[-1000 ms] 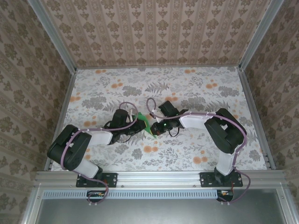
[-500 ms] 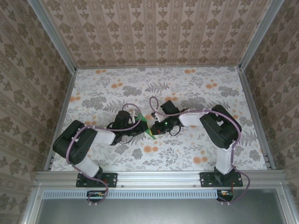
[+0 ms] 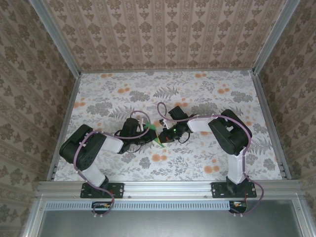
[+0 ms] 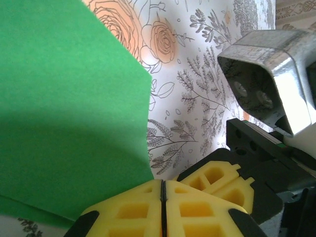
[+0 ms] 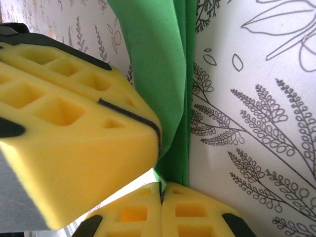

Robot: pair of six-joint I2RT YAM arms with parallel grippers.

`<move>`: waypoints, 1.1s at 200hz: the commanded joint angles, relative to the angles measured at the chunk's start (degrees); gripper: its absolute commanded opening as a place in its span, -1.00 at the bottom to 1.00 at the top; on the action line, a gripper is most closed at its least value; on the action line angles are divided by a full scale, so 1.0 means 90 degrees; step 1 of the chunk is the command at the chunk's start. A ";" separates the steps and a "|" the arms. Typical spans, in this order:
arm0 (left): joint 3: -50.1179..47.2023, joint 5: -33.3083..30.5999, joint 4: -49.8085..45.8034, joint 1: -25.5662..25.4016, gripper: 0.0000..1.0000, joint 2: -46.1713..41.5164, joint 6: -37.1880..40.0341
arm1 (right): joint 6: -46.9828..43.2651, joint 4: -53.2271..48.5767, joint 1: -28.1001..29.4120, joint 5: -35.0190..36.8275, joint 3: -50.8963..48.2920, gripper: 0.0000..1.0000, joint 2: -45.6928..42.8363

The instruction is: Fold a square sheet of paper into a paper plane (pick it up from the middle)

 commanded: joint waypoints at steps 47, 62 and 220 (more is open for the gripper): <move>-0.0076 -0.0238 0.0014 -0.0058 -0.83 0.0294 0.0052 | -0.0051 -0.0402 -0.0028 -0.0075 0.0208 -0.97 0.0180; -0.0075 -0.0271 0.0002 -0.0049 -0.83 0.0330 0.0034 | -0.0068 -0.0455 -0.0027 -0.0037 0.0222 -0.91 0.0168; -0.0106 -0.0369 -0.0176 0.0069 -0.89 0.0580 -0.0190 | 0.0294 -0.0617 -0.0026 0.0606 -0.0351 -0.76 -0.1173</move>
